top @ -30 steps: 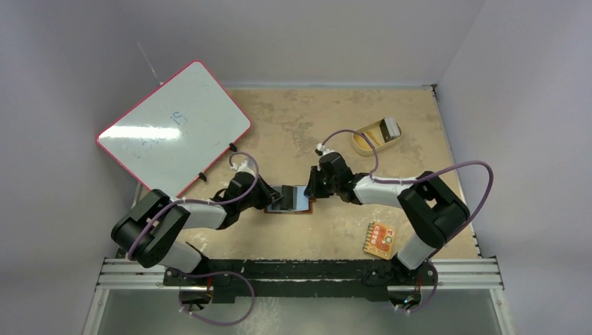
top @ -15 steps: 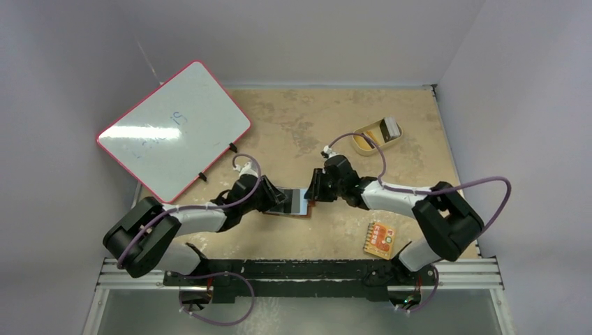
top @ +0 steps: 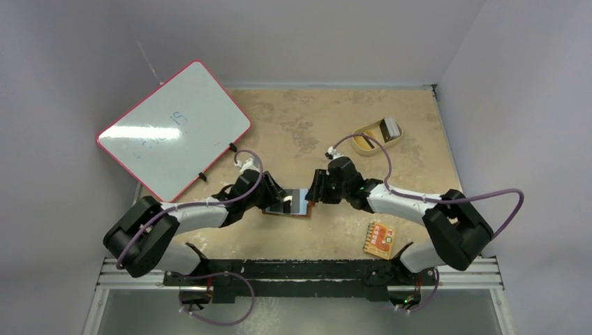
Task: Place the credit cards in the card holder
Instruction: Insert the credit card into the card holder.
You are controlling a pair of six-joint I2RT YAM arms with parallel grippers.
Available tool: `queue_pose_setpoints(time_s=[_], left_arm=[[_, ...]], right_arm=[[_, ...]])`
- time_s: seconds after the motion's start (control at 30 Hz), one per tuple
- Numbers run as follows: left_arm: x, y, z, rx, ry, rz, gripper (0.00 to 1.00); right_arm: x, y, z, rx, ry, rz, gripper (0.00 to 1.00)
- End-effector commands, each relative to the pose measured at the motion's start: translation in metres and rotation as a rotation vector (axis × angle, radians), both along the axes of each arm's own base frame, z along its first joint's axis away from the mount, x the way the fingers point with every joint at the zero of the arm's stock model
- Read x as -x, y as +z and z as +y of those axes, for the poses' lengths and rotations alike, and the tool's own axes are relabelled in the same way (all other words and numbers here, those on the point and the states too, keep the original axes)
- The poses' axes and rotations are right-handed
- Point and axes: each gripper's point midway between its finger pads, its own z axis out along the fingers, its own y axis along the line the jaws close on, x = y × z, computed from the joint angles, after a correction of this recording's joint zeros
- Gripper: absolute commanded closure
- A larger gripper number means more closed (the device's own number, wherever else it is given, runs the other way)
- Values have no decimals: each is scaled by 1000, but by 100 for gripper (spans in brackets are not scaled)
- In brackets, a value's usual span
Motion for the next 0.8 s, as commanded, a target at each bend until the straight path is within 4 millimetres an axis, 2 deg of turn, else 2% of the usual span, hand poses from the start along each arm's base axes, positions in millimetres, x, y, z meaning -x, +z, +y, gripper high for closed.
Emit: queue_pose_setpoints(time_s=[0.0, 0.43, 0.77], left_arm=[[-7, -1, -3, -38, -22, -24, 58], [-6, -11, -18, -15, -77, 12, 57], [-7, 0, -34, 62, -109, -5, 57]], right_arm=[[0, -12, -5, 20, -27, 5, 47], [8, -37, 1, 5, 27, 30, 52], [6, -40, 2, 13, 40, 23, 58]])
